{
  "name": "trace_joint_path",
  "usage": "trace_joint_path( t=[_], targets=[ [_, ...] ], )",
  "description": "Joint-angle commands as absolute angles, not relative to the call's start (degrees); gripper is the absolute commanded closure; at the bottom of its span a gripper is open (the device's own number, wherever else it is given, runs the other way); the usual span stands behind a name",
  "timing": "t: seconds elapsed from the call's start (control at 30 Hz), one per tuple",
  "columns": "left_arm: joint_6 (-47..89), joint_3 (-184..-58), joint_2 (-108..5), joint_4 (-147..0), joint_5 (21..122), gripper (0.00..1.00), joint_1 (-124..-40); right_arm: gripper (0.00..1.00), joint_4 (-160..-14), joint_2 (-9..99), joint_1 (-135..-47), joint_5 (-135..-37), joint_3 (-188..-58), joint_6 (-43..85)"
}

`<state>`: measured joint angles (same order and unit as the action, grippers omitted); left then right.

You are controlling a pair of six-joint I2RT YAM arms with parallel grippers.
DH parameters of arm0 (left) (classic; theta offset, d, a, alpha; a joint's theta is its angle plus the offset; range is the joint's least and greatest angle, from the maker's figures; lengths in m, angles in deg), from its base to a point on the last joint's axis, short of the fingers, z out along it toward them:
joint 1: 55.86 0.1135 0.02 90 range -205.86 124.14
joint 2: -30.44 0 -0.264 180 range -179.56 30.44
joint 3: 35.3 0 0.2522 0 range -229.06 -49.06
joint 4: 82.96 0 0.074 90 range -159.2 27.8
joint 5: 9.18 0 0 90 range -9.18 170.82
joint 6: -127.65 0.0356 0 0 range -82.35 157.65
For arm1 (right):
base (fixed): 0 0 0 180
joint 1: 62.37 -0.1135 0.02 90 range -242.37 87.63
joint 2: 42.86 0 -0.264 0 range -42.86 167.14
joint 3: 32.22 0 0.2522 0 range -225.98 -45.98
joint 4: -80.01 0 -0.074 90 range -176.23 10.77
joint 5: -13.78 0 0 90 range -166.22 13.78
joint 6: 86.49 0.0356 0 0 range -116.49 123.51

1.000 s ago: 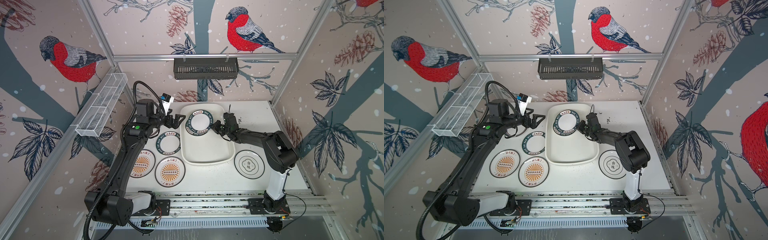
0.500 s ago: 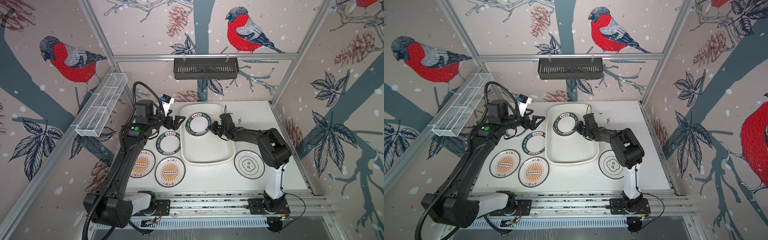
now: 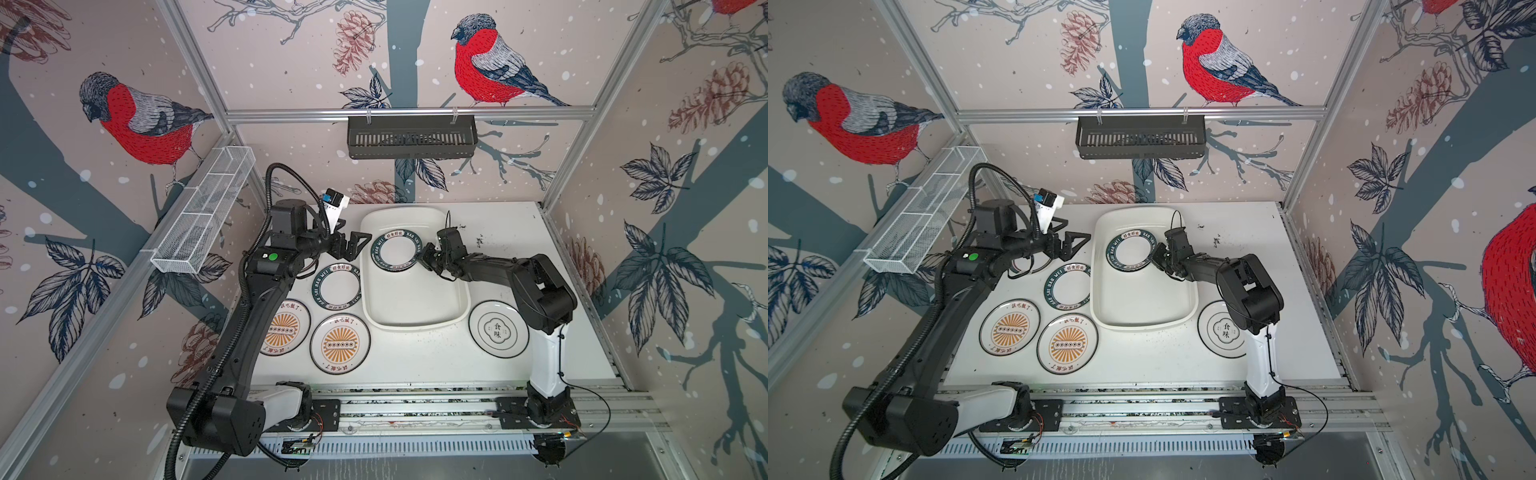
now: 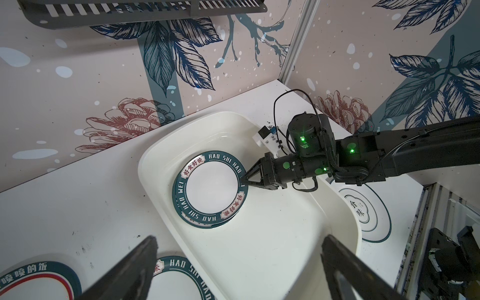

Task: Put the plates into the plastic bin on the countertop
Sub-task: 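Lower the plate into the bin beside the first plate with the right gripper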

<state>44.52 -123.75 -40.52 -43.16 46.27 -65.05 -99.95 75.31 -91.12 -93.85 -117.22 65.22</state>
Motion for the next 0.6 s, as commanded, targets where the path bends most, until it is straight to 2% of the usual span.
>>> trace_joint_path(
  t=[0.0,0.2,0.57],
  targets=[
    [45.22,-124.21,-40.32,-43.49,45.02,0.03,-65.18,0.83,-100.57,75.35,-91.13,-94.16,-117.96,65.77],
    [45.20,-124.10,-40.36,-43.63,45.03,0.02,-65.18,0.73,-98.37,74.97,-91.13,-93.67,-118.31,64.91],
    [45.21,-124.23,-40.52,-43.49,45.04,0.02,-65.17,0.70,-97.26,73.80,-91.01,-93.93,-116.99,63.93]
  ],
)
